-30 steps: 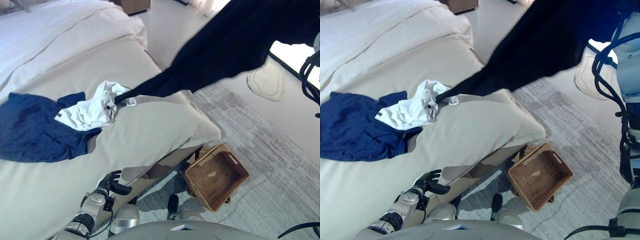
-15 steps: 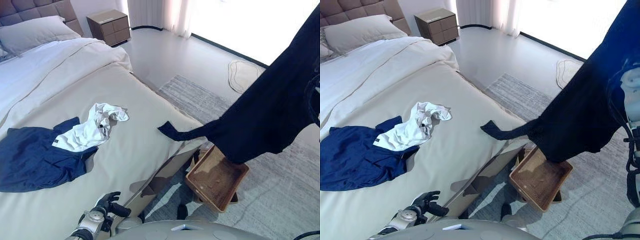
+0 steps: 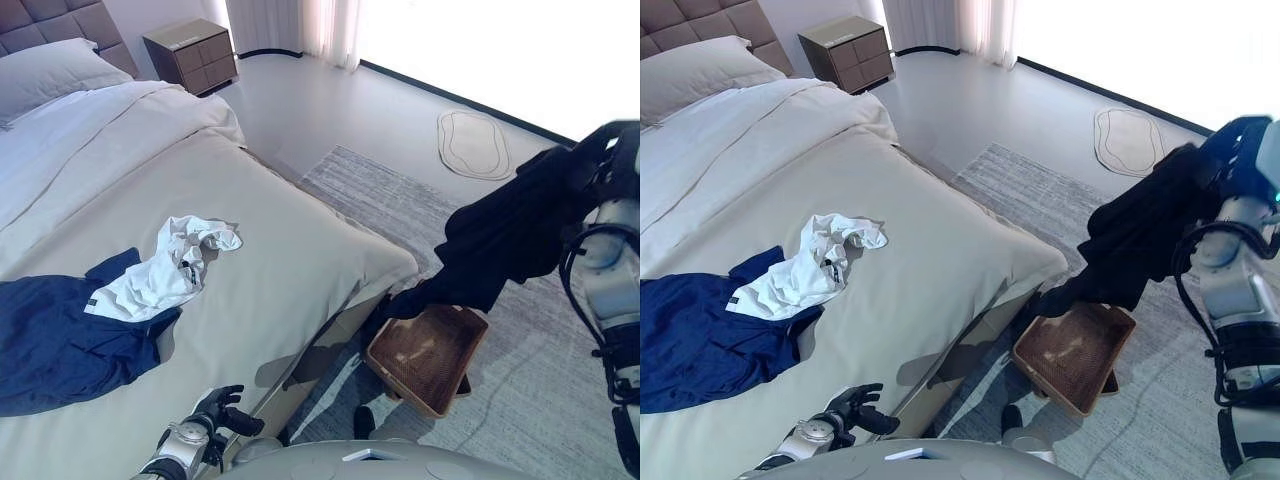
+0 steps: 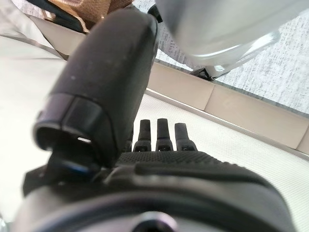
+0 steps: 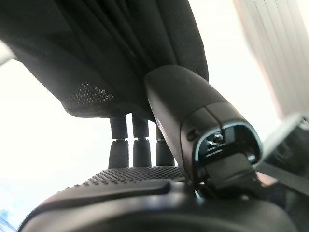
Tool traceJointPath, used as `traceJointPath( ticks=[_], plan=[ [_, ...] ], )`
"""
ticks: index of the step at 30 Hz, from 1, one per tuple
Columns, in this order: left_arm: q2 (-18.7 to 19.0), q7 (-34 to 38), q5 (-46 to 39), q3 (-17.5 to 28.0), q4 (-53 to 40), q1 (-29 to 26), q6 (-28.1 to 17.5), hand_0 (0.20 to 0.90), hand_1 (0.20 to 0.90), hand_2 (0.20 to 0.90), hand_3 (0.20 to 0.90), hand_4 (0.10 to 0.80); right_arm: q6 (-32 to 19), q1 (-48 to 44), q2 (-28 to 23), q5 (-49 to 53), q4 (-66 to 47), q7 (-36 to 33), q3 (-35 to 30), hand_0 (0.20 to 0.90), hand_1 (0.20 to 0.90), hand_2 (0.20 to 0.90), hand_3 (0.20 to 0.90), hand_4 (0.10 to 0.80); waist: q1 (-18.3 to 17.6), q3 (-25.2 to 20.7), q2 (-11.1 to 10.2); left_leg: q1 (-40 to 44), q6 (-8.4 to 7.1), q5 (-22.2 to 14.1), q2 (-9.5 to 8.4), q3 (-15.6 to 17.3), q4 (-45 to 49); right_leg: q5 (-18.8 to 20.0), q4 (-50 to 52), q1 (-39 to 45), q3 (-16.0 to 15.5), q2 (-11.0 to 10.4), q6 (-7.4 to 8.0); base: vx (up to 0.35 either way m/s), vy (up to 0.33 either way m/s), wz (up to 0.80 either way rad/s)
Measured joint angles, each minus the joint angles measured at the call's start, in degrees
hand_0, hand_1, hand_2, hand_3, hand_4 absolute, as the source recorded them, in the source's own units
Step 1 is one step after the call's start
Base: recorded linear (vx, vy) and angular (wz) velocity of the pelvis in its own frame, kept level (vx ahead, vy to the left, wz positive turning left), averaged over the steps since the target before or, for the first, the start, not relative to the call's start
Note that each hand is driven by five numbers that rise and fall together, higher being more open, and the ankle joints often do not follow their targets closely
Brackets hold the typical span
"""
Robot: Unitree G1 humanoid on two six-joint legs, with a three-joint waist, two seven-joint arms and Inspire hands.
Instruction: Pick up the clothes from the bed and place them into the basket
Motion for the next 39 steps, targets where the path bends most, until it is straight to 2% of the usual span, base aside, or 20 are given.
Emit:
traceJointPath(
  ticks=[5, 6, 10, 12, 16, 18, 21, 22, 27, 32, 36, 39],
  plan=[
    [0.1, 0.0, 0.0, -1.1, -0.1, -0.2, -1.1, 0.9, 0.9, 0.9, 0.9, 0.8, 0.1, 0.2, 1.7, -0.1, 3.4, 0.5, 0.4, 0.3, 0.3, 0.3, 0.2, 0.1, 0.2, 0.2, 1.7, -1.6, 0.1, -0.1, -0.08, 0.5, -0.2, 0.0, 0.0, -1.9, 0.2, -0.2, 0.03, -0.136, -0.075, -0.05],
    [0.1, 0.1, -0.1, -1.8, -0.3, -0.6, -1.2, 0.9, 0.9, 0.9, 0.9, 0.8, 0.0, 0.0, 1.7, -0.3, 4.7, 0.4, 0.9, 0.3, 0.3, 0.3, 0.2, 0.1, 0.2, 0.5, 2.3, -2.9, 0.14, 0.3, -0.15, 0.5, 0.0, 0.5, 0.1, -3.4, 0.3, -0.3, 0.55, -0.186, -0.041, -0.03],
    [0.1, 1.0, -1.6, -4.2, -0.9, -3.6, -2.6, 0.9, 0.9, 0.9, 0.9, 0.8, 0.0, -2.9, 1.9, -0.5, 12.3, 0.1, 5.3, 0.3, 0.3, 0.3, 0.2, 0.1, 0.4, 3.7, 4.2, -7.5, 0.23, 2.1, -0.29, 0.4, 0.0, 2.2, 0.1, -7.9, 0.3, -0.3, 0.54, -0.224, -0.041, -0.01],
    [-0.2, 1.8, -3.1, -5.1, -1.6, -6.2, -4.0, 0.9, 0.9, 0.9, 0.9, 0.8, 0.1, -5.6, 2.0, -0.5, 16.0, 0.1, 7.0, 0.3, 0.3, 0.3, 0.2, 0.1, 0.5, 8.2, 6.2, -9.5, 0.19, 3.0, -0.33, 0.2, 0.0, 3.2, 0.1, -9.9, 0.2, -0.3, 0.51, -0.19, -0.008, 0.02],
    [-0.4, 2.8, -5.9, -5.6, -3.9, -9.2, -6.1, 0.9, 0.9, 0.9, 0.9, 0.8, 0.9, -12.1, 2.1, -0.6, 22.2, 0.0, 10.6, 0.3, 0.3, 0.3, 0.2, 0.1, 0.4, 13.6, 9.6, -13.6, -0.03, 4.5, -0.3, -0.1, 0.0, 4.4, 0.1, -13.8, 0.1, -0.3, 0.44, -0.107, -0.006, 0.02],
    [-0.5, 3.5, -7.9, -6.0, -5.7, -10.6, -7.4, 0.9, 0.9, 0.9, 0.9, 0.8, 3.7, -15.4, 2.1, -0.7, 24.8, 0.1, 12.5, 0.3, 0.3, 0.3, 0.2, 0.1, 0.6, 16.9, 11.7, -15.3, -0.26, 5.2, -0.1, -0.3, 0.1, 4.9, 0.4, -15.6, -0.1, -0.1, -0.12, -0.065, -0.025, 0.05],
    [-0.6, 3.7, -9.3, -6.7, -7.6, -11.3, -9.0, 0.9, 0.9, 0.9, 0.9, 0.8, 6.6, -19.1, 2.1, -0.5, 29.9, 0.4, 14.0, 0.302, 0.302, 0.302, 0.203, 0.103, 0.8, 20.3, 13.7, -16.5, -1.04, 6.0, -0.03, -1.3, 0.1, 5.0, 0.4, -16.2, -1.3, -0.1, -0.21, -0.033, -0.069, 0.16],
    [-0.5, 3.7, -9.8, -7.3, -7.6, -11.7, -9.0, 0.9, 0.9, 0.9, 0.9, 0.8, 7.3, -19.7, 2.4, -0.3, 32.4, 1.1, 14.1, 0.9, 0.9, 0.9, 0.9, 0.8, 1.2, 20.3, 13.8, -17.2, -1.32, 6.2, 0.01, -1.7, 0.1, 4.9, 0.4, -16.8, -1.6, -0.1, -0.21, -0.033, -0.093, 0.21],
    [-0.4, 3.7, -11.4, -7.5, -7.8, -13.4, -9.6, 0.9, 0.9, 0.9, 0.9, 0.8, 7.9, -23.3, 3.4, 0.5, 39.1, 1.7, 14.6, 0.9, 0.9, 0.9, 0.9, 0.8, 2.3, 20.3, 13.7, -21.1, -2.0, 7.4, -0.07, -3.7, 0.1, 4.9, 0.7, -19.8, -3.5, -0.2, -0.23, -0.037, -0.06, 0.21],
    [-0.3, 3.9, -11.5, -7.8, -9.8, -13.6, -10.0, 0.9, 0.9, 0.9, 0.9, 0.8, 7.8, -27.5, 3.5, 1.1, 39.1, 1.1, 14.6, 0.9, 0.9, 0.9, 0.9, 0.8, 3.9, 20.3, 13.7, -22.6, -2.12, 7.8, -0.1, -4.2, 0.1, 4.9, 1.6, -21.3, -4.5, -0.3, -0.19, -0.019, -0.019, 0.1],
    [0.1, 3.9, -11.5, -7.8, -10.0, -13.5, -9.7, 0.9, 0.9, 0.9, 0.9, 0.8, 7.7, -29.8, 3.4, 0.8, 37.6, 1.1, 15.9, 0.9, 0.9, 0.9, 0.9, 0.8, 4.4, 20.7, 13.2, -22.6, -2.15, 7.8, -0.05, -4.4, 0.1, 4.8, 1.6, -21.1, -4.7, -0.2, -0.13, 0.01, -0.007, 0.02],
    [0.9, 4.0, -11.5, -7.3, -10.0, -13.5, -8.9, 0.9, 0.9, 0.9, 0.9, 0.8, 7.1, -28.8, 3.3, 2.6, 30.9, -0.9, 14.8, 0.9, 0.9, 0.9, 0.9, 0.8, 4.3, 21.7, 11.7, -22.5, -2.15, 7.8, -0.03, -4.4, 0.1, 4.9, 1.5, -20.9, -4.8, -0.1, -0.16, 0.054, 0.013, 0.01]
  ],
)
